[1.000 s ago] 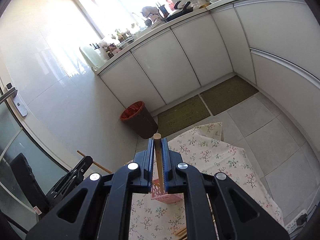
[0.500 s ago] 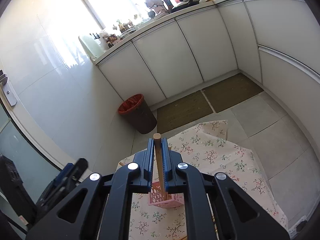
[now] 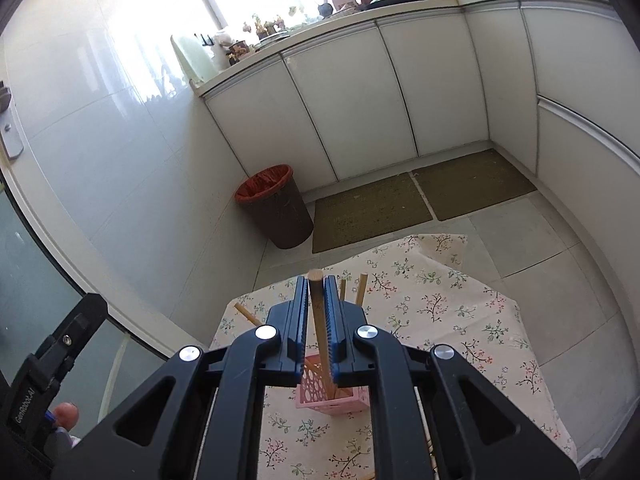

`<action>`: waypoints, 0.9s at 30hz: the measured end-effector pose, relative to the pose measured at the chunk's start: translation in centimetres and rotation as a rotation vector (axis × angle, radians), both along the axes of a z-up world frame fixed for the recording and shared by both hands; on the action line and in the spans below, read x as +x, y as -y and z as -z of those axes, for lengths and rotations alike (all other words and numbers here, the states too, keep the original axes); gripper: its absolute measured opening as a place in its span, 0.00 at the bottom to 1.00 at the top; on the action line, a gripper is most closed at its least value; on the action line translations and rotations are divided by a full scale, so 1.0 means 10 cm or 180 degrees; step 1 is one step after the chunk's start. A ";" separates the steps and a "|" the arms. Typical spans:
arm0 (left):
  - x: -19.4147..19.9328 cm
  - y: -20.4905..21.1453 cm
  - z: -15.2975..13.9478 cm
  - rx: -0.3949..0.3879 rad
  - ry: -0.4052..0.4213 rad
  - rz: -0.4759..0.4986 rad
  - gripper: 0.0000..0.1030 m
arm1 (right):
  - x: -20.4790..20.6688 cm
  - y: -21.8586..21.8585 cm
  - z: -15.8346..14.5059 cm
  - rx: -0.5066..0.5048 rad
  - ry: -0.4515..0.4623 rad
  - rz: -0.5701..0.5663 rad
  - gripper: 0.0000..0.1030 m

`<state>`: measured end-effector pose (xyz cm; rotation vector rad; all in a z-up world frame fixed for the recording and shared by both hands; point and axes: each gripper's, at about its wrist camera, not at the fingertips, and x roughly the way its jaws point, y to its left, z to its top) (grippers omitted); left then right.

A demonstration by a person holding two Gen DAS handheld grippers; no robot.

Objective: Organize utensils
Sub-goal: 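Lift the chopstick with the right gripper and drop it into the pink basket, then lower the left gripper onto a wooden chopstick and close it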

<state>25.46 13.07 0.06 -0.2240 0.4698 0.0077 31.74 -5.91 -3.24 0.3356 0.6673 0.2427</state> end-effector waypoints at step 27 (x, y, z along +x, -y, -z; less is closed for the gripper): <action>-0.39 0.26 0.08 0.0259 -0.0082 0.0132 0.93 | -0.89 0.48 -0.11 -0.0225 0.0183 0.0533 0.81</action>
